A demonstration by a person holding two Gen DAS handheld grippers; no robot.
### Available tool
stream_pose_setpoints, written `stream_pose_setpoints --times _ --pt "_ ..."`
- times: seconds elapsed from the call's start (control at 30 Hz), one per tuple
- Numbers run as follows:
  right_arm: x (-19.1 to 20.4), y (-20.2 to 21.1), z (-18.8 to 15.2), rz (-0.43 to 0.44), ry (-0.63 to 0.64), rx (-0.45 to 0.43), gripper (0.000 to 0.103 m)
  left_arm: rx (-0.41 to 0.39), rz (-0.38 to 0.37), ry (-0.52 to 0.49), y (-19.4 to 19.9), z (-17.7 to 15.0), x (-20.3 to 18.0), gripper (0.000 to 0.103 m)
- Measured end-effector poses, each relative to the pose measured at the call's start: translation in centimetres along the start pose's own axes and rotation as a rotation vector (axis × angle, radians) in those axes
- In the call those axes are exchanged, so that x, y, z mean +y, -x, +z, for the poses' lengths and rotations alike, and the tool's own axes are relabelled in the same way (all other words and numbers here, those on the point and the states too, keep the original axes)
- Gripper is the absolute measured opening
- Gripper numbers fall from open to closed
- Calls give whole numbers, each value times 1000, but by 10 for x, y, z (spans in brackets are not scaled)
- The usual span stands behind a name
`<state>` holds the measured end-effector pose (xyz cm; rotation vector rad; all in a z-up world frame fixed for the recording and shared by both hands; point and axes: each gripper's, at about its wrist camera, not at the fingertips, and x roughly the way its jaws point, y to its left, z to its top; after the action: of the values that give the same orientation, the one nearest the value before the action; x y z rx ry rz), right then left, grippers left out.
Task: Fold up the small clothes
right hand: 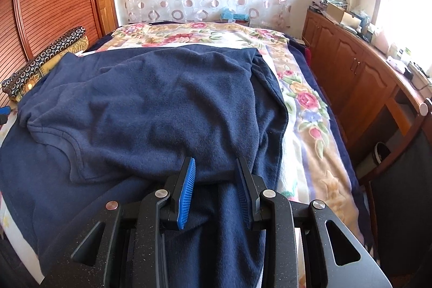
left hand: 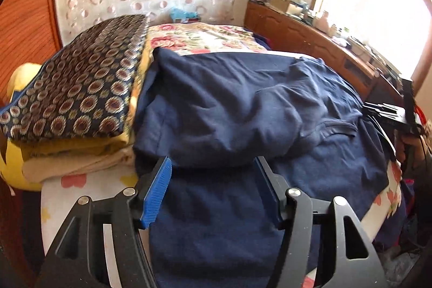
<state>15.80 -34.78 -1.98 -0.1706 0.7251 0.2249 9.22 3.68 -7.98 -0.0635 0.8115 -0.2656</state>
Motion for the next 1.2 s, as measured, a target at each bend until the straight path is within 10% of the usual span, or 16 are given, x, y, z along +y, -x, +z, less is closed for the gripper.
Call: stream_pose_setpoints --times 0.73,0.87,1.03,1.2 --pt "6 -24 4 19 -44 40 38 1 80 91 -23 5 27 51" --pt "13 -30 10 12 -14 38 24 8 64 105 -29 7 30 51" --pt "10 -13 11 1 22 -49 7 -15 69 45 -26 7 18 9" --pt "7 7 8 -11 11 -144 6 -58 65 32 -18 9 13 5"
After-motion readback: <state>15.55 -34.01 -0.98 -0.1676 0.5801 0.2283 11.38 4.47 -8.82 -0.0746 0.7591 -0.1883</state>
